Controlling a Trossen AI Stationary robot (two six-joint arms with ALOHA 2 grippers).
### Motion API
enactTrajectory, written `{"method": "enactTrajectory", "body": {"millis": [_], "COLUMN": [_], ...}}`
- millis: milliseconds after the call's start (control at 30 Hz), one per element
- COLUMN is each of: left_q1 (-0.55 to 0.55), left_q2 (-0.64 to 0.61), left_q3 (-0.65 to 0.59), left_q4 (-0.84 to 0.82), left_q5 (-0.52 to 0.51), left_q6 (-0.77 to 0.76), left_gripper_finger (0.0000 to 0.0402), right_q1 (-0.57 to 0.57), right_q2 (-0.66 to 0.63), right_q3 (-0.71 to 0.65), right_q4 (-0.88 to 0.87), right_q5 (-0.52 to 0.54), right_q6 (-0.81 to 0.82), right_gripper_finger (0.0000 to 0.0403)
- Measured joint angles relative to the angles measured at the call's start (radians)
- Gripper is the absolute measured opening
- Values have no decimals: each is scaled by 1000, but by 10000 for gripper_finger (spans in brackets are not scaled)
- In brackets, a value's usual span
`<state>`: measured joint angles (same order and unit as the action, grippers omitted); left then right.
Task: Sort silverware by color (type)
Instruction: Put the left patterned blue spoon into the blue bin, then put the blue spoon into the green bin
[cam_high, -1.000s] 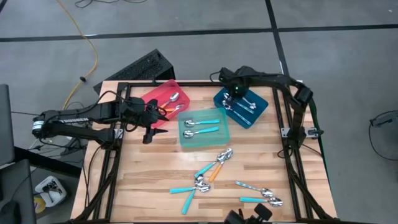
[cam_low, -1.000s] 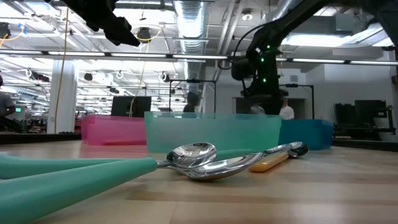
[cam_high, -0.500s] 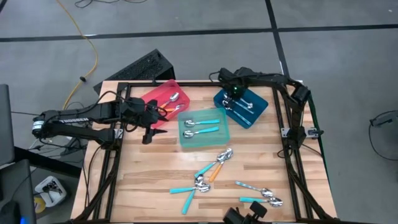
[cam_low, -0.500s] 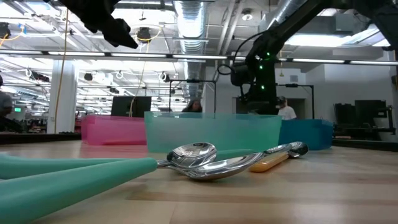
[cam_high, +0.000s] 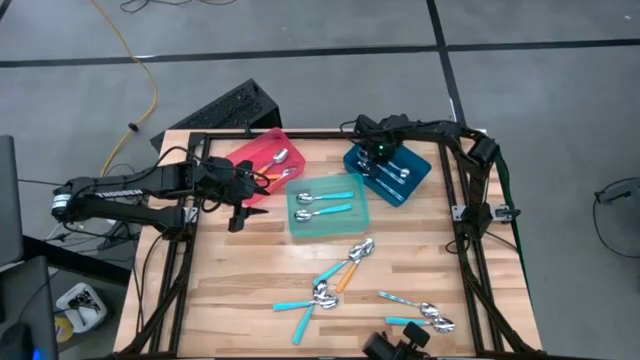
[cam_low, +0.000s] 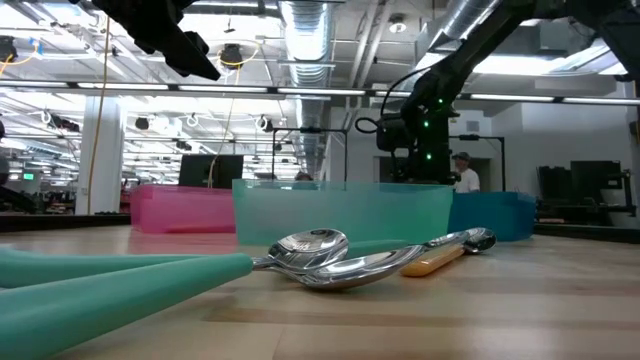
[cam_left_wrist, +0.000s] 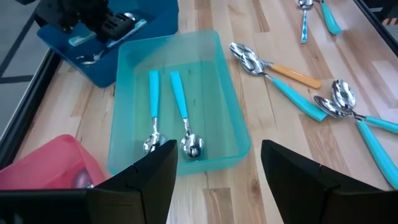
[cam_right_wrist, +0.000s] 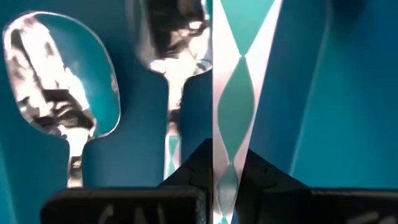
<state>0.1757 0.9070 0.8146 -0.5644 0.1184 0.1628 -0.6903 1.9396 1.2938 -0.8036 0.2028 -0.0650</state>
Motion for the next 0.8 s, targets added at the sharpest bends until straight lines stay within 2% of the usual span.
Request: {"method": "enactTrajectory", "body": {"millis": [500,600,800], "left_q1": [0,0,0], "left_q2": [0,0,0], "left_q3": [0,0,0], "left_q4": [-3,-4,-5], "left_q5": [0,0,1], "left_q6": [-10,-10,-10], "left_gripper_finger": [218,218,218], "right_q1": [-6,-6,-6], "right_q2": [0,0,0], "right_q3": [-13,-13,-13], "right_q4": [103,103,102], "right_q5": [-52,-59,-67], "right_q6": [-11,-13,-15], "right_gripper_finger": [69,87,147]}}
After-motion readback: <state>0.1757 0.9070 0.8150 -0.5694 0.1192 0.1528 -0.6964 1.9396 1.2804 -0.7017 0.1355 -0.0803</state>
